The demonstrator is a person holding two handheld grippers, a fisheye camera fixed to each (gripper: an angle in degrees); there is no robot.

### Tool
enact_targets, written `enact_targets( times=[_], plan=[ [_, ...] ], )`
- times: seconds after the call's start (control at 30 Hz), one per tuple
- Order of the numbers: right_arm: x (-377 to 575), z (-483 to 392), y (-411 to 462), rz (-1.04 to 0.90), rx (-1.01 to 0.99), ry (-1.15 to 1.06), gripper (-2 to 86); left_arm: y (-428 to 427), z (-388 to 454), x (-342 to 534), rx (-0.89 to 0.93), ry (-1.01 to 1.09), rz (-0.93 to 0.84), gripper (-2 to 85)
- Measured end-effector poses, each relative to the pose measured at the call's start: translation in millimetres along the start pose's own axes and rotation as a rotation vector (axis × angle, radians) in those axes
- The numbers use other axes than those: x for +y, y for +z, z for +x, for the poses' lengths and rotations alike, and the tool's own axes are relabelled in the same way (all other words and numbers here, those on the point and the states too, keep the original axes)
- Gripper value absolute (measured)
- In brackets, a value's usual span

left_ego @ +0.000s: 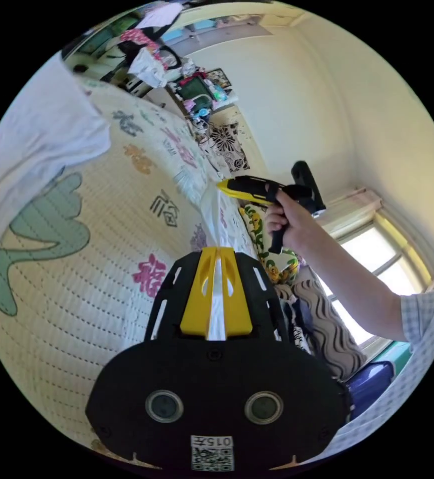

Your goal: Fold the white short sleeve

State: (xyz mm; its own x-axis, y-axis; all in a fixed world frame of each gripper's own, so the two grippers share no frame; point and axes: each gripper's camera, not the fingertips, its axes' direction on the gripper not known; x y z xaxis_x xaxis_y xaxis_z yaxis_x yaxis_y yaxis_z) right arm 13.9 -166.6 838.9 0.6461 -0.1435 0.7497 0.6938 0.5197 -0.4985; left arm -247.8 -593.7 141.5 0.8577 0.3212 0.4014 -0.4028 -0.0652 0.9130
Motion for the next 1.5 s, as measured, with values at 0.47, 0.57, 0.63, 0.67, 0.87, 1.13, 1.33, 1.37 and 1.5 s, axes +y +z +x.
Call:
enact_targets(
  times=[0.47,0.57,0.63,0.67,0.87,1.13,1.33,1.37,1.5],
  plan=[
    [208,191,-75,0.219,-0.129,0.488,5.3,102,112,103,-0.058,0.467,-0.371,5.6],
    [183,176,-83,0.222,-0.093,0.377,6.2,116,121,108,-0.078,0.493,-0.353,5.7],
    [162,160,-78,0.185,-0.069,0.291,6.3,129,124,112,-0.103,0.509,-0.357,5.7],
    [149,151,-72,0.151,-0.066,0.248,5.8,140,125,116,-0.111,0.516,-0.373,5.7],
    [148,150,-40,-0.036,-0.073,0.262,1.4,200,110,154,-0.203,0.495,-0.602,5.3],
    [191,209,-131,0.098,0.18,0.309,7.9,243,151,96,-0.183,0.694,-0.499,10.0],
    [176,255,-145,-0.004,0.218,0.331,13.0,383,183,43,-0.316,0.809,-0.626,11.9],
    [169,256,-140,-0.033,0.195,0.321,13.4,414,180,43,-0.315,0.789,-0.7,12.1],
    [153,252,-121,-0.147,0.227,0.267,11.0,485,159,56,-0.442,0.756,-0.896,10.9]
  ],
)
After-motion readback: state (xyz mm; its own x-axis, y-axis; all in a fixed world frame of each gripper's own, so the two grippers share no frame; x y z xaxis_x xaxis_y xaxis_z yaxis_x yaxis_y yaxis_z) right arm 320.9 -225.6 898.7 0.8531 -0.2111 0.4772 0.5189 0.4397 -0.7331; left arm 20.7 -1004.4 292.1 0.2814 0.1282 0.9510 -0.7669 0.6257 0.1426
